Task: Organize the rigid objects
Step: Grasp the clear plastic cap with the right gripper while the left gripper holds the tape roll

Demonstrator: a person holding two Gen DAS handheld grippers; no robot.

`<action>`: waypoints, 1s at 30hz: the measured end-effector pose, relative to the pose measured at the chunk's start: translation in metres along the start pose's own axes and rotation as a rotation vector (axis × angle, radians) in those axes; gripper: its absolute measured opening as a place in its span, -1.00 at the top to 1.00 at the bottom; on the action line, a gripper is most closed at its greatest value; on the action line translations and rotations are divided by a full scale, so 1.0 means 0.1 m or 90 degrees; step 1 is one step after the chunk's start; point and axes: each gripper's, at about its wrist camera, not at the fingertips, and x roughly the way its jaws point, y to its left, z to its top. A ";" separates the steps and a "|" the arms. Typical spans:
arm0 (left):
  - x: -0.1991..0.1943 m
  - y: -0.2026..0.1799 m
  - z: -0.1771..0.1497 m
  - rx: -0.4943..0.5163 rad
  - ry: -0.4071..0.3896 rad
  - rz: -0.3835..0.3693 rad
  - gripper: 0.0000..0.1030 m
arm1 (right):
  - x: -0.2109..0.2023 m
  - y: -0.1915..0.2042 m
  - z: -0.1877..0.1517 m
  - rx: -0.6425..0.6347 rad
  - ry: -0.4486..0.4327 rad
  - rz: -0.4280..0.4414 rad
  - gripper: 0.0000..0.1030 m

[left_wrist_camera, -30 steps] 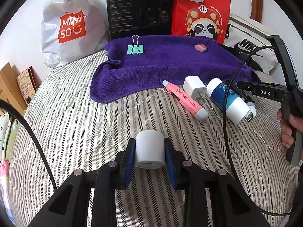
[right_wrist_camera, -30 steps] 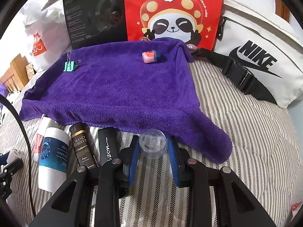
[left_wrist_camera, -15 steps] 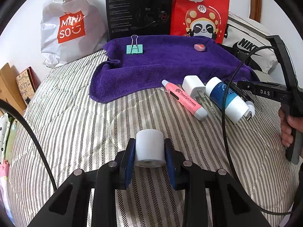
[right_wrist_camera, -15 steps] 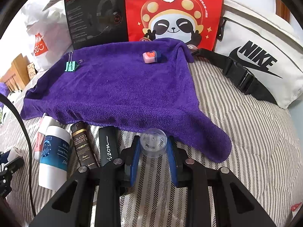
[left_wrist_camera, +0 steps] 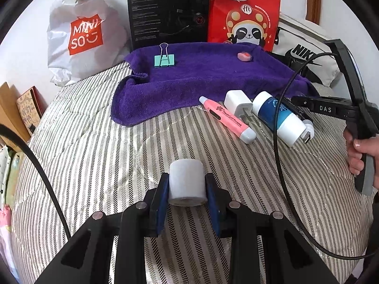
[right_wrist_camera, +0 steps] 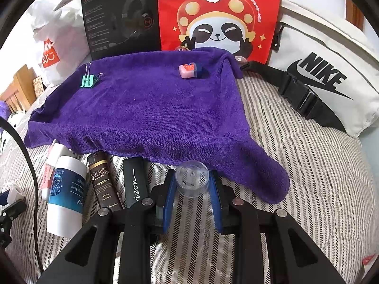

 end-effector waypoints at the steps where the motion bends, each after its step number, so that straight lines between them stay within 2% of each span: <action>1: 0.00 0.01 0.00 -0.002 0.001 -0.003 0.45 | 0.00 0.00 0.00 0.000 0.000 -0.001 0.44; 6: 0.00 0.04 0.03 -0.013 0.012 -0.016 0.45 | 0.00 -0.02 0.00 0.008 -0.002 0.009 0.44; 14: -0.03 0.10 0.07 -0.034 0.024 -0.039 0.45 | -0.05 -0.17 -0.03 0.051 -0.013 0.067 0.48; 22: -0.08 0.22 0.11 -0.063 0.024 -0.067 0.45 | -0.32 -0.13 -0.09 0.041 -0.031 0.076 0.48; 30: -0.14 0.29 0.35 -0.076 0.005 -0.089 0.45 | -0.51 -0.14 -0.02 0.024 -0.038 0.071 0.48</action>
